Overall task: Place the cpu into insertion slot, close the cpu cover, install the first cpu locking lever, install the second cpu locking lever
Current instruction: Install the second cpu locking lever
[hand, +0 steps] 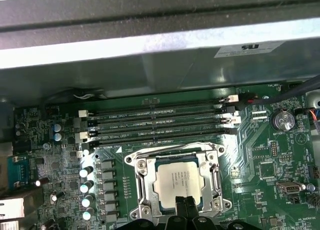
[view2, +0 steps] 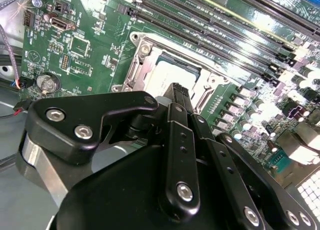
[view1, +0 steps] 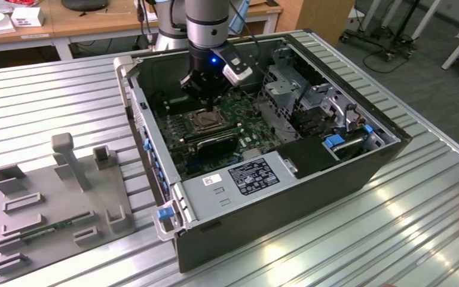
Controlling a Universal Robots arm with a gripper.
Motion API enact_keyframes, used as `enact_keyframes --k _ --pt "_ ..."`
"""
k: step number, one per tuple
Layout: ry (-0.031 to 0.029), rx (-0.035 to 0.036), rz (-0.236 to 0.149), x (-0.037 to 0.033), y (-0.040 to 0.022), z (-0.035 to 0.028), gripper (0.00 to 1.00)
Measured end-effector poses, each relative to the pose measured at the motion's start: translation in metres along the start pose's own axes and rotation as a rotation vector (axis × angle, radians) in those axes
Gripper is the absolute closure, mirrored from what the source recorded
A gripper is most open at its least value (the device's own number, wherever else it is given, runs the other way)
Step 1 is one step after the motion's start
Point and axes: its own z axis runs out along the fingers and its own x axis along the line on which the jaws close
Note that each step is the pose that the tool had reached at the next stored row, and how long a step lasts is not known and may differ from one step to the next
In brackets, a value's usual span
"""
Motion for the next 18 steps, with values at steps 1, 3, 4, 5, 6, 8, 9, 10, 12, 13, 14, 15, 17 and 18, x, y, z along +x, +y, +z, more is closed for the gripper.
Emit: enact_keyframes --k 1,3,4,5,6,8,9,10,12,13,14,15,17,18 --pt "0.0000 0.0001 0.000 0.0000 -0.0004 0.0000 0.90" --pt "0.0000 0.0000 0.000 -0.0001 -0.0011 0.0000 0.90" --pt "0.0000 0.0000 0.000 -0.0002 -0.0016 0.0000 0.90" --pt "0.0000 0.0000 0.000 -0.0003 -0.0022 0.0000 0.90" --pt "0.0001 0.0000 0.000 -0.0004 -0.0028 0.0000 0.90" --pt "0.0000 0.0000 0.000 -0.0006 -0.0043 0.0000 0.90" --pt "0.0000 0.0000 0.000 -0.0008 -0.0051 0.0000 0.90" --pt "0.0000 -0.0001 0.000 -0.0010 -0.0059 0.0000 0.90" --pt "0.0000 0.0000 0.000 -0.0014 -0.0079 0.0000 0.90" --pt "0.0000 0.0000 0.000 -0.0016 -0.0091 0.0000 0.90" --pt "0.0000 0.0000 0.000 -0.0019 -0.0106 0.0000 0.90" --pt "0.0000 0.0000 0.000 -0.0022 -0.0120 0.0000 0.90" --pt "0.0000 0.0000 0.000 -0.0027 -0.0144 0.0000 0.90" --pt "0.0000 0.0000 0.000 -0.0028 -0.0152 0.0000 0.90"
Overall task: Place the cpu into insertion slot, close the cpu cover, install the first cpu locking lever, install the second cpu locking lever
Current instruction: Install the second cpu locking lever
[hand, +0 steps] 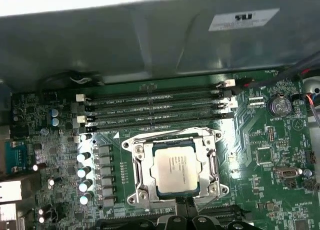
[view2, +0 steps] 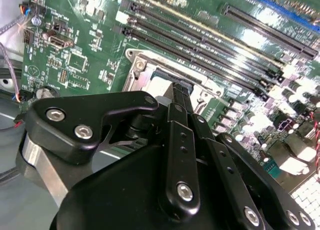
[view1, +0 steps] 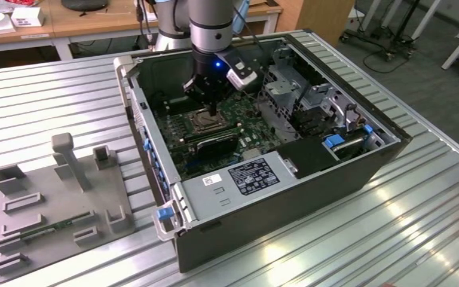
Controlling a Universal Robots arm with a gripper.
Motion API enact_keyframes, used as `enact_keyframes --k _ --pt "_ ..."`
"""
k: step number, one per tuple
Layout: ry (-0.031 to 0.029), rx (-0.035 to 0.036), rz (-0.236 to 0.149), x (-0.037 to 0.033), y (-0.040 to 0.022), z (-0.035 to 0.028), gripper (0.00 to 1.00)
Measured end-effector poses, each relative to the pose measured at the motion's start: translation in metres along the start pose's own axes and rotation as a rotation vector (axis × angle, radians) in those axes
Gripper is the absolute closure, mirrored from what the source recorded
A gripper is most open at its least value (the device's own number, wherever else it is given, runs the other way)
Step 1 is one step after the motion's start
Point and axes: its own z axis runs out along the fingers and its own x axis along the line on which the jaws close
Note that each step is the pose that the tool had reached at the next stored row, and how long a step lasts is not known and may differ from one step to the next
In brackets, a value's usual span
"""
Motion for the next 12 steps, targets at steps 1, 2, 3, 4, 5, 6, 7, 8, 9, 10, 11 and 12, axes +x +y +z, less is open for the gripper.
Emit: enact_keyframes --k 1,2,3,4,5,6,7,8,9,10,11,12 --pt "0.0000 -0.0001 0.000 -0.0001 -0.0011 0.0000 0.90" --pt "0.0000 -0.0001 0.000 -0.0002 -0.0021 0.0000 0.90" --pt "0.0000 0.0000 0.000 -0.0003 -0.0031 0.0000 0.90" --pt "0.0000 -0.0001 0.000 -0.0005 -0.0042 0.0000 0.90" --pt "-0.0001 -0.0001 0.000 -0.0006 -0.0054 0.0000 0.90" --pt "0.0000 0.0000 0.000 -0.0007 -0.0063 0.0000 0.90" --pt "0.0000 0.0000 0.000 -0.0008 -0.0069 0.0000 0.90" --pt "-0.0001 -0.0002 0.000 -0.0008 -0.0071 0.0000 0.90" --pt "0.0000 -0.0001 0.000 -0.0008 -0.0073 0.0000 0.90" --pt "0.0000 0.0000 0.000 -0.0008 -0.0075 0.0000 0.90" --pt "0.0000 0.0000 0.000 -0.0007 -0.0076 0.0000 0.90" --pt "-0.0001 -0.0001 0.000 -0.0004 -0.0077 0.0000 0.90"
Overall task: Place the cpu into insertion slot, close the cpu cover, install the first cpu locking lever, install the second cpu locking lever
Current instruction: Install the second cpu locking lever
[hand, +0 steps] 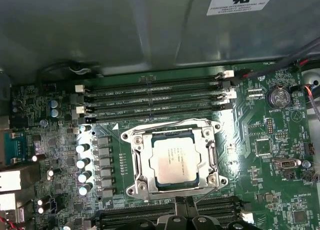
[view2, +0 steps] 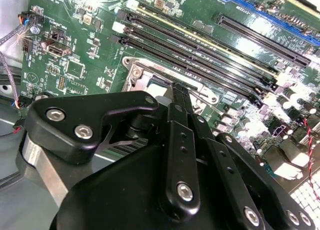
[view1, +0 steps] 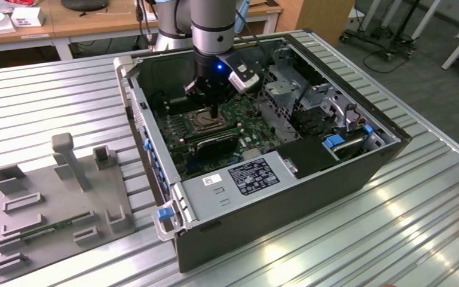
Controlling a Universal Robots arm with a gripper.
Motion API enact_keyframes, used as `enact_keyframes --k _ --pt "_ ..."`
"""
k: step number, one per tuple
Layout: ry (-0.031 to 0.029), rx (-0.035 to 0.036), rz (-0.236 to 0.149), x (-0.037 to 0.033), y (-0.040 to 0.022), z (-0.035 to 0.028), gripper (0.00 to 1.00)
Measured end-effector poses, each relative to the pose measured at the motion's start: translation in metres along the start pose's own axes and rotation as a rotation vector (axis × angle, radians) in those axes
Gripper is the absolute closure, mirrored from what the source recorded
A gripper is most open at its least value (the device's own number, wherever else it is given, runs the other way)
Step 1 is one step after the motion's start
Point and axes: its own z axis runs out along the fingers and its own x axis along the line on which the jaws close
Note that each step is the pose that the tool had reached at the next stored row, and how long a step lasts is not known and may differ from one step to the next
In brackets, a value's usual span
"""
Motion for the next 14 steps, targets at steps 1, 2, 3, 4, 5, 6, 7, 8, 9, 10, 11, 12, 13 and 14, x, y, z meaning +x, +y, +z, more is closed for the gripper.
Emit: enact_keyframes --k 1,2,3,4,5,6,7,8,9,10,11,12,13,14 --pt "-0.0001 0.0001 0.000 0.0005 -0.0001 -0.0001 0.90" --pt "-0.0002 0.0001 0.000 0.0009 -0.0002 -0.0001 0.90" --pt "-0.0005 0.0000 0.000 0.0012 -0.0004 -0.0001 0.90" --pt "-0.0007 -0.0001 0.000 0.0013 -0.0007 -0.0001 0.90" --pt "-0.0007 -0.0001 0.000 0.0013 -0.0007 -0.0001 0.90" --pt "-0.0007 -0.0001 0.000 0.0013 -0.0008 -0.0001 0.90" --pt "-0.0007 0.0000 0.000 0.0014 -0.0010 -0.0001 0.90" --pt "-0.0007 0.0001 0.000 0.0014 -0.0016 -0.0002 0.90" --pt "-0.0007 -0.0001 0.000 0.0012 -0.0025 -0.0001 0.90" --pt "-0.0007 -0.0004 0.000 0.0011 -0.0034 -0.0001 0.90" --pt "-0.0007 -0.0006 0.000 0.0010 -0.0041 -0.0001 0.90" --pt "-0.0007 -0.0007 0.000 0.0010 -0.0045 -0.0001 0.90" --pt "-0.0007 -0.0008 0.000 0.0011 -0.0046 -0.0001 0.90" --pt "-0.0013 -0.0010 0.000 0.0016 -0.0047 -0.0002 0.90"
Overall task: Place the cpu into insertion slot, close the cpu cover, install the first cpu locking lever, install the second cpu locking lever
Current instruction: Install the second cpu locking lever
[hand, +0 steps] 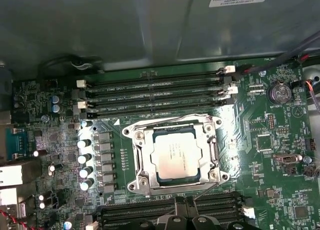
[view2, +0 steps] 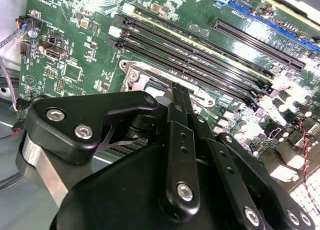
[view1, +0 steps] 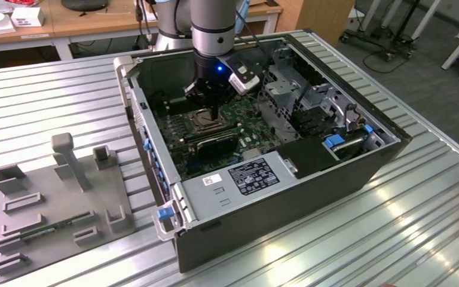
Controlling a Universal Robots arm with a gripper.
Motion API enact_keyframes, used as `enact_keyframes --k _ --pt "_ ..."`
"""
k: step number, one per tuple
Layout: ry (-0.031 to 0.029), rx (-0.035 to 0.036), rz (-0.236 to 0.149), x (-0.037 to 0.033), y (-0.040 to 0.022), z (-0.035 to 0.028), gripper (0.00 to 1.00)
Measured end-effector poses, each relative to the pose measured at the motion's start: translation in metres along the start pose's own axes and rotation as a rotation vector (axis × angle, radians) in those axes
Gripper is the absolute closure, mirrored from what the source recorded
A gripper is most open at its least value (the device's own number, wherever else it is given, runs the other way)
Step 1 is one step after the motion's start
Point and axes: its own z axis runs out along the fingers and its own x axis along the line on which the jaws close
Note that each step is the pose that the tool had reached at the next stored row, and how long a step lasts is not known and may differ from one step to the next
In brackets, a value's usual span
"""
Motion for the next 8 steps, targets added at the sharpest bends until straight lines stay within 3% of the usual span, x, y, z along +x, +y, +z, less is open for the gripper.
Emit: enact_keyframes --k 8 --pt "-0.0125 -0.0017 0.000 0.0115 -0.0013 -0.0008 0.90"
